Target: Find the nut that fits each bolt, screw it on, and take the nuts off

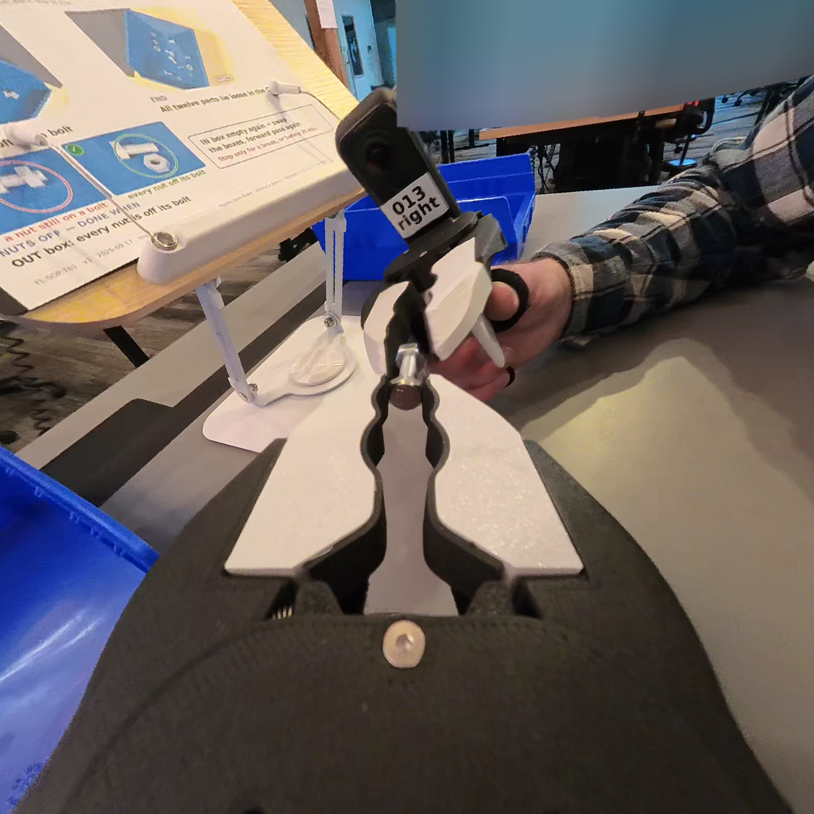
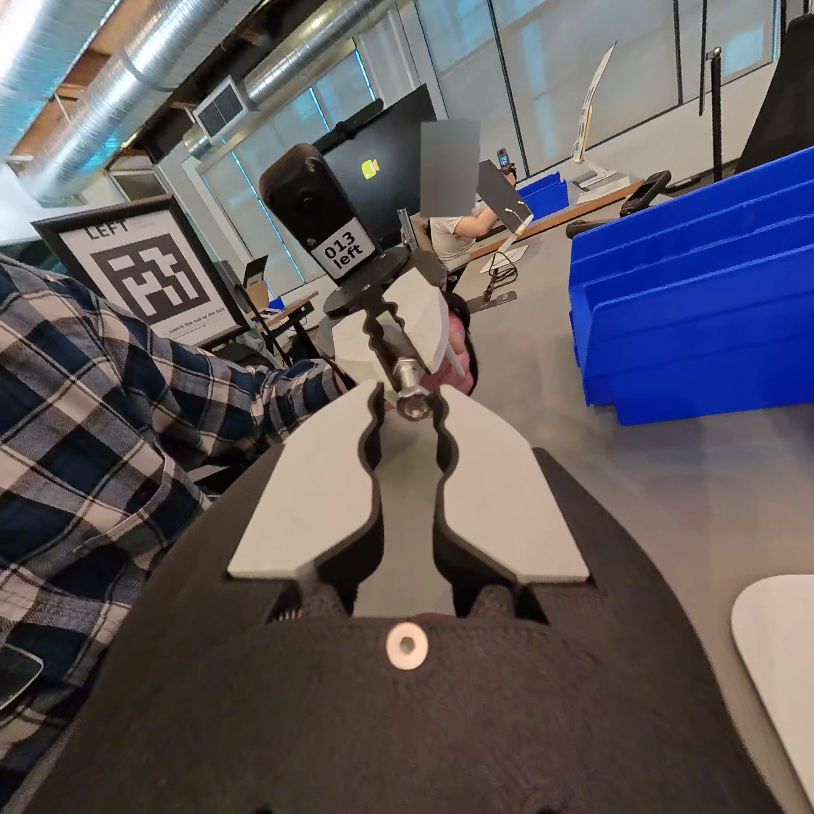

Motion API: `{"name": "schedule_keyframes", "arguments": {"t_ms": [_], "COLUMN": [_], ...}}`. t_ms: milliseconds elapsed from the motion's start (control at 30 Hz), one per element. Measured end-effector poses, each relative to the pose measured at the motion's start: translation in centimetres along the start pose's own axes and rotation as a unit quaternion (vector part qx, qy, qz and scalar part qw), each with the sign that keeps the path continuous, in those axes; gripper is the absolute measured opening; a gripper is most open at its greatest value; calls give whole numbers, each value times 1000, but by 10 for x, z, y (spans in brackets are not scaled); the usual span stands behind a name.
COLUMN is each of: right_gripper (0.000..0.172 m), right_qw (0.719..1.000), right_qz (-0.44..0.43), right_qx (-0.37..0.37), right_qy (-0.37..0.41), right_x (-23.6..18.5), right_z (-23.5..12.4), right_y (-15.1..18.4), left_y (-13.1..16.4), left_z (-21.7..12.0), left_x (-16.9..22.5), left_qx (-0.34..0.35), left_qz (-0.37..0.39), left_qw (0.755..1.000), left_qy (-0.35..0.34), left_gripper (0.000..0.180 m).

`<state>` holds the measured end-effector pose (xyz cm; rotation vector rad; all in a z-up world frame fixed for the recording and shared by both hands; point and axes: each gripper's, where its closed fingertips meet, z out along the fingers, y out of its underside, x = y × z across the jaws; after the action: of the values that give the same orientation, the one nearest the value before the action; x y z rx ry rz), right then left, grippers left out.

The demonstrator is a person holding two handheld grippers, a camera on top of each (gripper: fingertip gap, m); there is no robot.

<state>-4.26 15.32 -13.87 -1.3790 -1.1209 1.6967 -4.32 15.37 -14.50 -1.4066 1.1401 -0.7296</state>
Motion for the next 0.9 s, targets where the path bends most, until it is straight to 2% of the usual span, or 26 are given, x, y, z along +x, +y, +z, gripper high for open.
{"name": "schedule_keyframes", "arguments": {"t_ms": [33,233,367,467,533,600,700,900], "right_gripper": [15,15,15,15,15,15,15,15], "right_qw": [1000,1000,994,973,950,916,875,755], "right_qz": [3,-24,-99,-204,-277,-358,-431,-582], "right_qx": [3,-5,-23,-52,-77,-110,-136,-197], "right_qy": [0,17,49,91,118,147,173,229], "right_x": [0,2,3,3,2,4,5,8], "right_z": [0,-1,-1,-2,-2,-2,-3,-4], "right_y": [-1,0,0,2,3,6,8,12], "left_y": [-1,0,-1,-1,-1,1,3,5], "left_z": [0,1,2,3,3,3,5,5], "left_x": [1,1,1,2,3,3,4,4], "left_qx": [0,0,17,30,37,42,45,53], "left_qz": [3,-2,-66,-129,-179,-212,-264,-306], "left_qw": [1000,1000,997,989,979,970,954,937], "left_qy": [2,1,30,62,91,110,135,159], "left_gripper": [14,14,14,14,14,14,14,14]}}
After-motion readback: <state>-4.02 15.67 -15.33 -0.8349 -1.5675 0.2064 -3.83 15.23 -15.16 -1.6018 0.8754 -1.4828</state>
